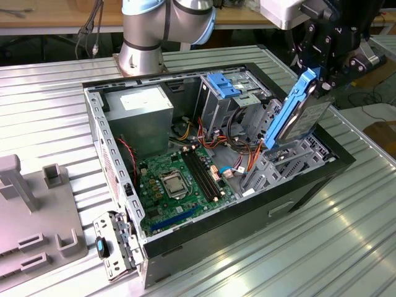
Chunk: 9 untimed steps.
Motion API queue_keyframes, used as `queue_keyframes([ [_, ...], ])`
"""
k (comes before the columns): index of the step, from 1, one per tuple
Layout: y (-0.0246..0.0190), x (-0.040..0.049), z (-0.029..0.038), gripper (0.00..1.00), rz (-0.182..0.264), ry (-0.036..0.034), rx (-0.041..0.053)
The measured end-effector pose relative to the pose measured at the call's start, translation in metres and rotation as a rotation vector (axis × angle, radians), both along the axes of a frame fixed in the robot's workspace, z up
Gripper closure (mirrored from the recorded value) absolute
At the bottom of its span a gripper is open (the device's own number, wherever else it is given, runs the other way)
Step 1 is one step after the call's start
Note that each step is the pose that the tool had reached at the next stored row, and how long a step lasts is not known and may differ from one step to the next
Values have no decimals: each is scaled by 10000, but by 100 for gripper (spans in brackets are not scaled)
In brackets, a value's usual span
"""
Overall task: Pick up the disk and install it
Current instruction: 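Insert the disk into the insertion slot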
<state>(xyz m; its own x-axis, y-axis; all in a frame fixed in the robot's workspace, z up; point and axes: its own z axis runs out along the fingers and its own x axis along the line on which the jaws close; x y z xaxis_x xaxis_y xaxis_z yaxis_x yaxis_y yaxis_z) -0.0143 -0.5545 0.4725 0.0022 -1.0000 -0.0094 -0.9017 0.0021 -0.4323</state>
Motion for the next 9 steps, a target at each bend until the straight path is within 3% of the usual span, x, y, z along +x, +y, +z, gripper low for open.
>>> queue_keyframes([
  [4,0,40,-98,63,-11,1,-1],
  [9,-7,76,-175,63,-83,0,0],
])
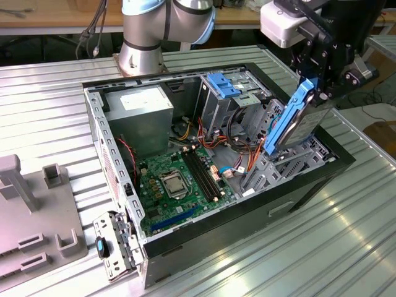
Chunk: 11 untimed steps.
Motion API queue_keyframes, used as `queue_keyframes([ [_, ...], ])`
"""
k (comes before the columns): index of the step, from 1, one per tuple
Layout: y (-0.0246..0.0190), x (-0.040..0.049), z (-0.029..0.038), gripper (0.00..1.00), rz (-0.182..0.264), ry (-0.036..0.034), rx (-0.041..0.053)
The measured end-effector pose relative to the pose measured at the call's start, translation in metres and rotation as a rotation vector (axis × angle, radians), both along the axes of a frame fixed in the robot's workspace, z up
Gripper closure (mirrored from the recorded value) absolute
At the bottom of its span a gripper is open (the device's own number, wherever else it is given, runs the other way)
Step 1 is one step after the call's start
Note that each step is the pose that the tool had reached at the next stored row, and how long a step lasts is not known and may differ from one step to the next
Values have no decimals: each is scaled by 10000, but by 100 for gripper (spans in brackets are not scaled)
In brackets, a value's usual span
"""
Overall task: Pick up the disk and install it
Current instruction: 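Insert the disk into the insertion slot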
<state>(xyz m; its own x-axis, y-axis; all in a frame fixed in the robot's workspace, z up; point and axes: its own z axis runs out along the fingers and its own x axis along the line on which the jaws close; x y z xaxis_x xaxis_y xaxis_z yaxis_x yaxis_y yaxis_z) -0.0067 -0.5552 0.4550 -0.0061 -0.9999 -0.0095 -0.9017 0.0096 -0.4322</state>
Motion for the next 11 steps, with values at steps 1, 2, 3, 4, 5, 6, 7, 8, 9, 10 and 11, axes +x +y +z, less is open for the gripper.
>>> queue_keyframes([
  [1,-1,7,-9,63,-39,-1,1],
  [2,-2,9,-16,63,-80,0,0],
  [3,-4,12,-27,63,-157,-1,0],
  [4,-5,13,-34,63,-201,0,1],
  [5,-6,13,-40,63,-236,0,1],
  [6,-8,14,-46,63,-272,0,-1],
  [7,-11,14,-53,63,-292,0,0],
  [8,-16,14,-59,63,-304,0,1],
  [9,-22,14,-64,63,-310,0,-1],
  [10,-27,14,-74,63,-313,0,0],
  [11,-29,14,-83,63,-314,-1,0],
])
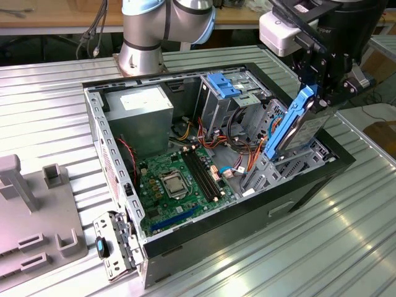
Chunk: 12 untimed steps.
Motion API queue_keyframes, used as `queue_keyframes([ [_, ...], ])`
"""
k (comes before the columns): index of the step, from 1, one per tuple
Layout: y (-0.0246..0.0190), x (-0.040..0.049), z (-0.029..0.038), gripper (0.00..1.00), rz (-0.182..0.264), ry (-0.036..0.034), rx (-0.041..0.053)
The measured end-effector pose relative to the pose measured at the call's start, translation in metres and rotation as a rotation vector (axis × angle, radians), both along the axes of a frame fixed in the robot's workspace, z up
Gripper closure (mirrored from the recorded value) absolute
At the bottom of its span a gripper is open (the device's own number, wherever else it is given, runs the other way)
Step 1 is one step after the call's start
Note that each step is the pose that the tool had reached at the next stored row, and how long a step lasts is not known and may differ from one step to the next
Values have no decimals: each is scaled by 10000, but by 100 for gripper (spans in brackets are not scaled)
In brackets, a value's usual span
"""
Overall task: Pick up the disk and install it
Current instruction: 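Insert the disk into the insertion slot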
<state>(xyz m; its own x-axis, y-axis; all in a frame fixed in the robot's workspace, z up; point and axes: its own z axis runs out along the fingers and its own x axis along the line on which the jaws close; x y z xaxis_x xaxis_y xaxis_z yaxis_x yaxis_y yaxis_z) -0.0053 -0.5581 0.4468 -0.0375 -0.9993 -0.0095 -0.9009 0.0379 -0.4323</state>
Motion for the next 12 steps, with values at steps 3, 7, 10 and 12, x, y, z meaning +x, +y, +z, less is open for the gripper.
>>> queue_keyframes([
  [3,-2,0,-43,63,0,0,-4],
  [7,-2,1,-90,63,1,1,-4],
  [10,-2,0,-96,63,1,0,-1],
  [12,-3,0,-55,63,1,-39,5],
])
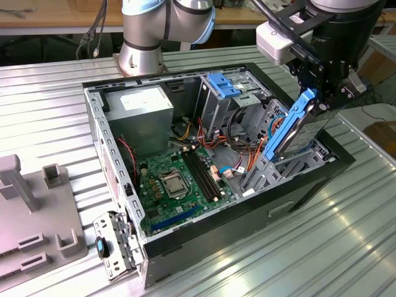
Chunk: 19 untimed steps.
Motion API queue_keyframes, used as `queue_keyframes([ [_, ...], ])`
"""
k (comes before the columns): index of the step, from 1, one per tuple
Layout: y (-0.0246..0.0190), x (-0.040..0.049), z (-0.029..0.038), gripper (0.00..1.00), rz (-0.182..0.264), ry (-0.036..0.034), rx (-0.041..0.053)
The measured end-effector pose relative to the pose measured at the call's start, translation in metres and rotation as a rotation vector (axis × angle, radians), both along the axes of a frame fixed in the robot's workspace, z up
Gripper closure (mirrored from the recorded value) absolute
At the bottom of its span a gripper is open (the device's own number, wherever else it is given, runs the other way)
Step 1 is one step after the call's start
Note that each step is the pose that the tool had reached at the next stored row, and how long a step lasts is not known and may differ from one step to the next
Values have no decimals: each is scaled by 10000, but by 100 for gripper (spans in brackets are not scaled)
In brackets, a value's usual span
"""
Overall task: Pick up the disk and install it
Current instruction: 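Insert the disk into the insertion slot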
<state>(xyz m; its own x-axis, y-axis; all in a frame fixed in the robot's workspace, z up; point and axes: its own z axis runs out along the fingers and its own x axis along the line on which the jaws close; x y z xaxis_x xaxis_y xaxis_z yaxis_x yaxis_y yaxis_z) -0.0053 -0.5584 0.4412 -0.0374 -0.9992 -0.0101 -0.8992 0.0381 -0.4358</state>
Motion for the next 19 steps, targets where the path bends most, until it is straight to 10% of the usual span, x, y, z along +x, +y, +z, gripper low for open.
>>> queue_keyframes([
  [6,1,-7,27,63,27,-771,-29],
  [19,1,-64,-9,63,198,-1028,-24],
])
